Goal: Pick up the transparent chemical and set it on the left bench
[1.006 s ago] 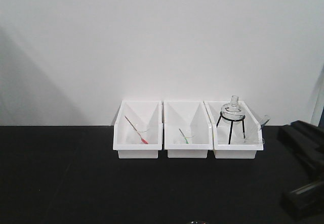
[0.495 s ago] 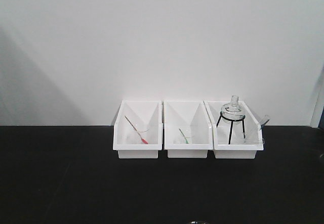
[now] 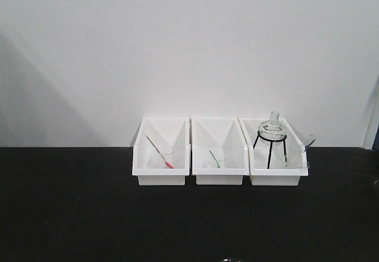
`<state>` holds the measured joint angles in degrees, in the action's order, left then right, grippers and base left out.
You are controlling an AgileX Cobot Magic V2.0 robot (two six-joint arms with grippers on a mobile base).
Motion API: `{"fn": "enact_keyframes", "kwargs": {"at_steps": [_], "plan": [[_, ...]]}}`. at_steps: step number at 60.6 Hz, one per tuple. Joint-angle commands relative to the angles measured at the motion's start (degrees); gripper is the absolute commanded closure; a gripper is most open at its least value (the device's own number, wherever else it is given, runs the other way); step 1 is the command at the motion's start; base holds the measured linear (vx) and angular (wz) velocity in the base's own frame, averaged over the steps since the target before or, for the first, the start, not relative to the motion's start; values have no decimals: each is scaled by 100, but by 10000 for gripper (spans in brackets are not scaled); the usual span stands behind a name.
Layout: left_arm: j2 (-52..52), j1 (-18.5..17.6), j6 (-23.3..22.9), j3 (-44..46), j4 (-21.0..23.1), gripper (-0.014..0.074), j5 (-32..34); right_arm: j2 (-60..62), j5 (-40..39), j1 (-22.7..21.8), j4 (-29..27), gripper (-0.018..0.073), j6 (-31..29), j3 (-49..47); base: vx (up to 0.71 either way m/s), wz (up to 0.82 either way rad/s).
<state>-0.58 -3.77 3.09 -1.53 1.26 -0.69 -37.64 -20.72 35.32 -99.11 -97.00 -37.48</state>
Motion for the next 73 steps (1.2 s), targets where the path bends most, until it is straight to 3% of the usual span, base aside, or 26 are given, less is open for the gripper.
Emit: {"fn": "enact_keyframes", "kwargs": {"at_steps": [1,14,28,35,39,43,45,47,50,51,55,60,67,73], "plan": [[-110,-10,-45,-93,4,600,449,4,511,-9,93,563,119,-183,0,0],[-110,-10,-45,-93,4,600,449,4,1365,-9,210,563,101,-183,0,0],[-110,-10,-45,-93,4,600,449,4,1492,-9,299,563,86,-183,0,0],[-110,-10,-45,-93,4,600,449,4,1492,-9,998,563,342,-183,0,0],[-110,-10,-45,-93,4,600,449,4,1492,-9,2238,563,1429,-183,0,0],[-110,-10,-45,-93,4,600,449,4,1497,-9,4021,563,2956,-183,0,0],[-110,-10,-45,-93,4,600,449,4,1507,-9,4865,563,3945,-183,0,0],[-110,-10,-45,-93,4,600,449,-2,1583,-9,6252,563,5209,-183,0,0],[-110,-10,-45,-93,4,600,449,-40,1745,-9,7771,563,6663,-183,0,0],[-110,-10,-45,-93,4,600,449,-40,1807,-9,7960,563,7052,-183,0,0],[-110,-10,-45,-93,4,600,449,-40,2220,-12,9675,563,8735,-183,0,0],[-110,-10,-45,-93,4,600,449,-66,2762,-19,11024,563,10492,-183,0,0],[-110,-10,-45,-93,4,600,449,-168,3277,-19,12633,563,12347,-183,0,0],[-110,-10,-45,-93,4,600,449,-168,3393,-102,13406,563,13136,-183,0,0]]}}
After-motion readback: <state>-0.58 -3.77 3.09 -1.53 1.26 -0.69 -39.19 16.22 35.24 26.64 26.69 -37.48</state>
